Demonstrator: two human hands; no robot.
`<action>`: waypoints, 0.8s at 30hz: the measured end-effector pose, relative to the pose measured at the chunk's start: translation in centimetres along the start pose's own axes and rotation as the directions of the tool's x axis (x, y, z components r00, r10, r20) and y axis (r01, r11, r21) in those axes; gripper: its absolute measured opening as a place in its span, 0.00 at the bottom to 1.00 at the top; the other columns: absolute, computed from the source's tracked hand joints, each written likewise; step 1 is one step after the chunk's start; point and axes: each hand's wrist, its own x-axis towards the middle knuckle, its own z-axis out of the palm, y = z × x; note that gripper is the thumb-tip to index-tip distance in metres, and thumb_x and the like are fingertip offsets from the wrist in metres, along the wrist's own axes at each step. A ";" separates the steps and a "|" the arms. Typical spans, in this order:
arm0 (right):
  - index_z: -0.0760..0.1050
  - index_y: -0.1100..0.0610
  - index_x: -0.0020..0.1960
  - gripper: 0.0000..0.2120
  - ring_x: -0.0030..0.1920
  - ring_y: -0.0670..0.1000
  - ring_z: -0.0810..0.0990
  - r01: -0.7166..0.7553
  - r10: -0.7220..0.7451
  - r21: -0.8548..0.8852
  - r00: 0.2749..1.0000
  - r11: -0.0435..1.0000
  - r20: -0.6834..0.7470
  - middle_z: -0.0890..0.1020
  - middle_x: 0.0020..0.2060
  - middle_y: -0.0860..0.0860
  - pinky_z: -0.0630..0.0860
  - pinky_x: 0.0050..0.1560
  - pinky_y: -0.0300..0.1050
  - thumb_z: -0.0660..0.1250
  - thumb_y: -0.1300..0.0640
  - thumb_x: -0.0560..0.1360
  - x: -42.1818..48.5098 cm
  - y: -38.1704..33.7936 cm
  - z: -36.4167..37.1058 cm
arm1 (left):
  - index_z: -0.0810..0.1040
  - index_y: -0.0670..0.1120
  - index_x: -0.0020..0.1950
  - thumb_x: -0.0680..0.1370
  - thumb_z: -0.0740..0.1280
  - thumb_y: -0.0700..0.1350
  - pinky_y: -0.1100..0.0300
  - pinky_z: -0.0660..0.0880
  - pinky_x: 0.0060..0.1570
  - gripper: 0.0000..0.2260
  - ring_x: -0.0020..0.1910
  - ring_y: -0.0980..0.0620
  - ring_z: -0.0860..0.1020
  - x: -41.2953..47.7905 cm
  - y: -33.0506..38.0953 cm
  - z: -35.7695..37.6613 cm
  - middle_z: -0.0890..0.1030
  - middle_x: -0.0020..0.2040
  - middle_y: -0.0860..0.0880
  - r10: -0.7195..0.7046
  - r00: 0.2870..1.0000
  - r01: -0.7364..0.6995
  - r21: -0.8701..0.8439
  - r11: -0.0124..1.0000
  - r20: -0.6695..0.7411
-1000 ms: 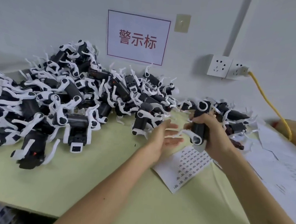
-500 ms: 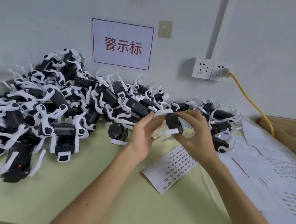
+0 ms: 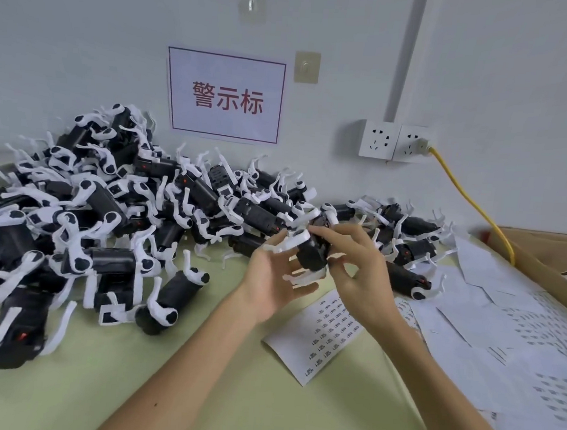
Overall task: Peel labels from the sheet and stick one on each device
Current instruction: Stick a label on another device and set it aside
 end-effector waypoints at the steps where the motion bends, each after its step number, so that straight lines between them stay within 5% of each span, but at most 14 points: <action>1: 0.82 0.43 0.63 0.31 0.59 0.50 0.78 -0.031 0.031 0.056 0.999 0.998 0.008 0.78 0.58 0.43 0.77 0.59 0.53 0.60 0.73 0.73 0.0 0.0 -0.1 | 0.80 0.47 0.59 0.80 0.62 0.58 0.53 0.74 0.51 0.17 0.48 0.48 0.81 -0.1 0.2 -0.2 0.82 0.53 0.44 0.009 1.000 -0.009 -0.023 1.000 0.005; 5: 0.80 0.46 0.67 0.21 0.67 0.48 0.75 -0.102 0.101 0.146 0.995 0.984 0.014 0.79 0.63 0.41 0.73 0.66 0.51 0.59 0.56 0.78 0.0 -0.2 -0.7 | 0.82 0.47 0.63 0.78 0.68 0.54 0.55 0.76 0.53 0.17 0.52 0.48 0.83 -0.2 0.5 -0.3 0.83 0.58 0.43 0.046 0.997 -0.048 0.026 0.998 0.062; 9: 0.66 0.43 0.78 0.27 0.73 0.37 0.66 -0.185 0.163 0.153 0.976 0.971 0.147 0.69 0.72 0.37 0.64 0.68 0.29 0.60 0.44 0.79 -0.1 -0.2 -0.1 | 0.78 0.49 0.63 0.77 0.71 0.43 0.57 0.80 0.44 0.14 0.46 0.49 0.85 0.2 -0.4 0.0 0.86 0.50 0.47 0.096 0.991 -0.096 0.000 0.995 0.091; 14: 0.56 0.39 0.81 0.33 0.77 0.33 0.55 -0.180 0.162 0.063 0.961 0.982 0.224 0.56 0.80 0.33 0.61 0.78 0.45 0.63 0.40 0.79 -0.3 0.0 0.1 | 0.81 0.52 0.61 0.74 0.71 0.39 0.56 0.82 0.43 0.16 0.43 0.50 0.85 0.1 -0.3 -0.3 0.86 0.47 0.49 0.143 0.985 -0.144 -0.004 0.990 0.097; 20: 0.57 0.39 0.81 0.31 0.76 0.41 0.66 -0.165 0.166 -0.026 0.952 0.986 0.257 0.61 0.79 0.35 0.65 0.76 0.51 0.65 0.43 0.81 -0.1 0.5 -0.2 | 0.79 0.53 0.64 0.74 0.71 0.40 0.59 0.80 0.43 0.19 0.43 0.54 0.85 0.3 -0.4 -0.1 0.86 0.46 0.51 0.154 0.987 -0.156 0.054 0.986 0.036; 22: 0.59 0.41 0.81 0.30 0.71 0.43 0.74 -0.160 0.176 -0.086 0.955 0.983 0.236 0.69 0.76 0.38 0.67 0.74 0.44 0.65 0.44 0.82 -0.1 0.6 -0.1 | 0.78 0.51 0.67 0.78 0.69 0.38 0.59 0.80 0.44 0.19 0.45 0.53 0.85 0.5 -0.5 -0.2 0.87 0.48 0.51 0.168 0.986 -0.168 0.056 0.984 -0.003; 24: 0.61 0.44 0.81 0.29 0.63 0.32 0.74 -0.158 0.180 -0.118 0.962 0.980 0.208 0.78 0.65 0.36 0.67 0.66 0.28 0.66 0.46 0.82 -0.2 0.6 0.2 | 0.76 0.49 0.70 0.80 0.65 0.35 0.60 0.78 0.42 0.19 0.43 0.53 0.85 0.6 -0.5 -0.3 0.87 0.48 0.50 0.180 0.982 -0.178 0.030 0.983 -0.063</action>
